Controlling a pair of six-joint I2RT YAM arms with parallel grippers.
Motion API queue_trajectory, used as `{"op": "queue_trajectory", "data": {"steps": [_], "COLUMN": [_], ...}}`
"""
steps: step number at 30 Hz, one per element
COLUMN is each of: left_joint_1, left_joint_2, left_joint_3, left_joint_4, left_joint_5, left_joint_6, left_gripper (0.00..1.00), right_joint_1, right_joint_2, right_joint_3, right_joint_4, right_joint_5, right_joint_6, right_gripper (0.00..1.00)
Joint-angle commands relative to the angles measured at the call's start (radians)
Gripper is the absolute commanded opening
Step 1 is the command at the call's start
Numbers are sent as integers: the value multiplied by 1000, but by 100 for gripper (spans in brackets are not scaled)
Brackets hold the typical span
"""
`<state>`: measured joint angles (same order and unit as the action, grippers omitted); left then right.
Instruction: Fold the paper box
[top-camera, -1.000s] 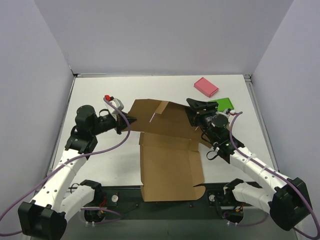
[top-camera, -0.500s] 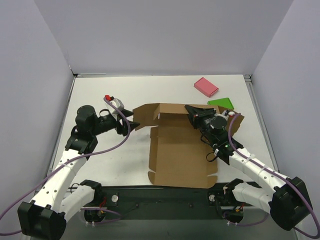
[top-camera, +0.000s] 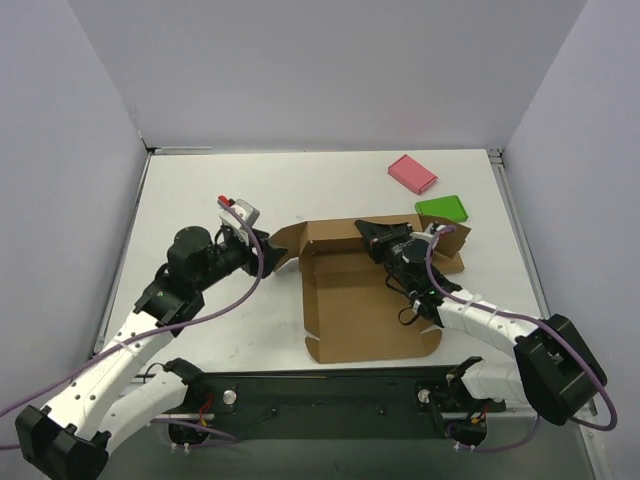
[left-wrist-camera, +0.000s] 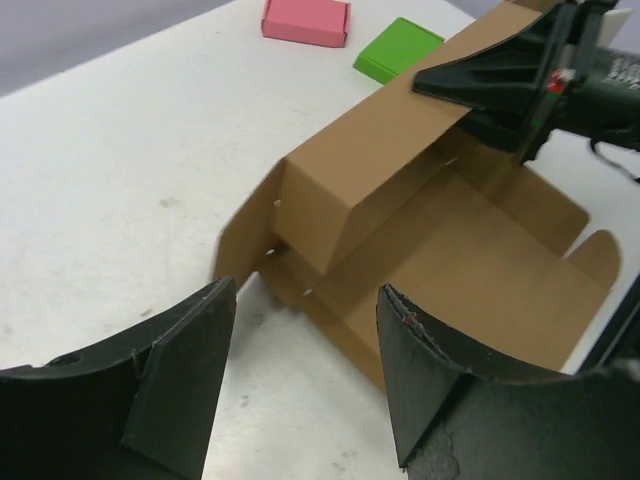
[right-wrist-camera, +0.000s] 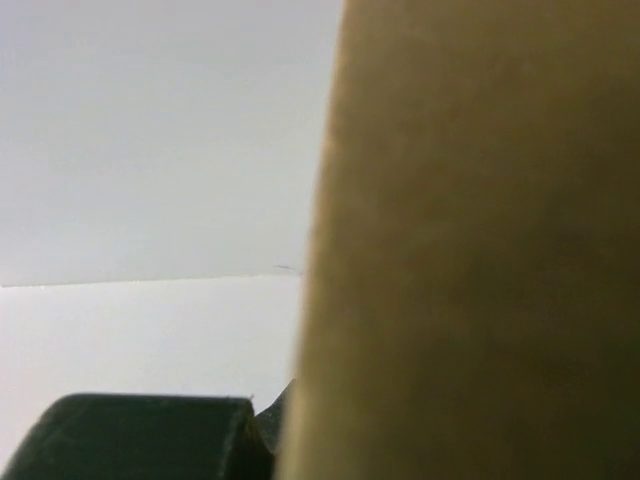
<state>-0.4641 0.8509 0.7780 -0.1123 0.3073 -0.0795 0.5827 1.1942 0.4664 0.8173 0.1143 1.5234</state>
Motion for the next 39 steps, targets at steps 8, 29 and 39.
{"op": "queue_trajectory", "data": {"steps": [8,29,39], "left_joint_1": [-366,-295,-294], "left_joint_2": [114,322,479], "left_joint_3": [-112,-319,-270], "left_joint_4": [69,485,522], "left_joint_5": [-470,-527,-571], "left_joint_6": [-333,-500,-500], "left_gripper": [65,48,38], "right_joint_1": [75,118,131], "right_joint_2": [128,64,53], "right_joint_3": [-14,-28,-35], "right_joint_4": [273,183,189], "right_joint_5": [109,180,183], "right_joint_6": [-92,-135,-144], "right_gripper": [0,0,0]}}
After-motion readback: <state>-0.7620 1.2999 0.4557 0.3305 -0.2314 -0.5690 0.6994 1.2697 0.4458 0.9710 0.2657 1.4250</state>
